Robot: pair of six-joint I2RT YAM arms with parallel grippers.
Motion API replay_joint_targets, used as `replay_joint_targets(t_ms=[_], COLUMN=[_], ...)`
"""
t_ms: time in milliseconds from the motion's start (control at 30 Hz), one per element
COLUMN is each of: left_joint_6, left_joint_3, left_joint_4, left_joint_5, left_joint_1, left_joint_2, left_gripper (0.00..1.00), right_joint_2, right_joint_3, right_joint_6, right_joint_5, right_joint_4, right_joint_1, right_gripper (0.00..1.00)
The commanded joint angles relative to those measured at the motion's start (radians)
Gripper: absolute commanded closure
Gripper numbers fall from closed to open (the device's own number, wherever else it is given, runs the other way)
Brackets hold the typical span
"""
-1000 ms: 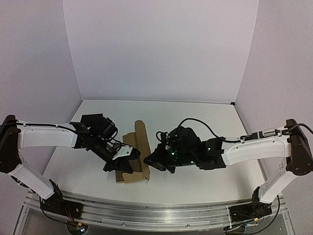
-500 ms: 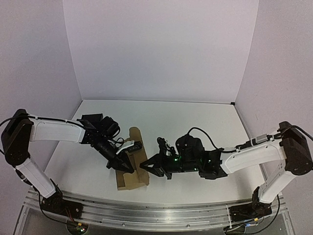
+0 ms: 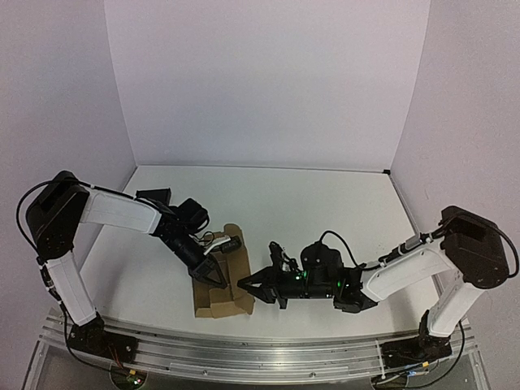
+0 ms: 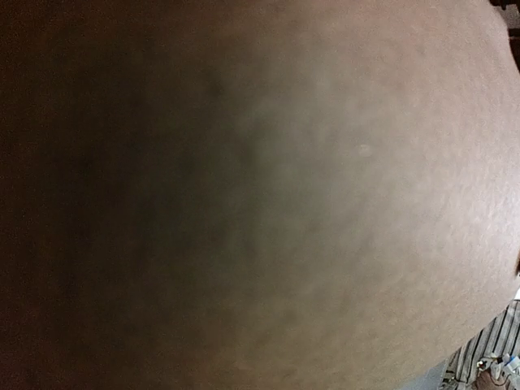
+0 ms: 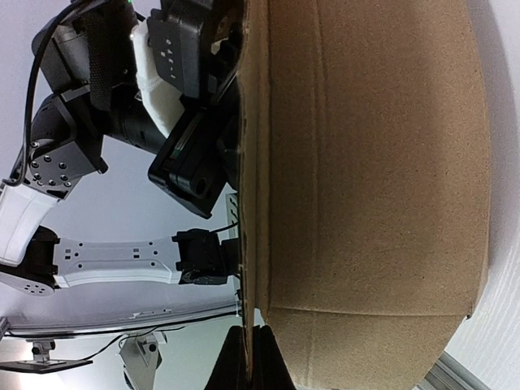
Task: Fold the paper box
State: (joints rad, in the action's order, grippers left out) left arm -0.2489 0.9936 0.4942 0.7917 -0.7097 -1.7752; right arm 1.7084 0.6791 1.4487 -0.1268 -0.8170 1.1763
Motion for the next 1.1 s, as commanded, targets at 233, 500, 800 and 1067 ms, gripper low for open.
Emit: replay_joint_targets(t_ms=[233, 500, 800, 1067], left_joint_6=[0.034, 0.016, -0.003, 0.000], left_joint_3=[0.038, 0.032, 0.026, 0.044], left_joint_4=[-0.037, -0.037, -0.050, -0.031], left_joint_5=[-0.060, -0.089, -0.116, -0.104], left_joint_1=[0.006, 0.006, 0.006, 0.006], left_joint_2=[-0.035, -0.039, -0.045, -0.054], left_gripper=[1.00, 1.00, 1.00, 1.00], right_joint_2=[0.012, -0.129, -0.352, -0.349], right_joint_3=[-0.003, 0.102, 0.289, 0.145], right_joint_6=[0.037, -0.126, -0.295, -0.272], right_joint_5=[-0.085, 0.041, 0.433, 0.416], right_joint_4=[-0.101, 0.376, 1.146, 1.028], right_joint_1=[0.019, 0.019, 0.045, -0.034], right_gripper=[0.90, 0.63, 0.40, 0.28])
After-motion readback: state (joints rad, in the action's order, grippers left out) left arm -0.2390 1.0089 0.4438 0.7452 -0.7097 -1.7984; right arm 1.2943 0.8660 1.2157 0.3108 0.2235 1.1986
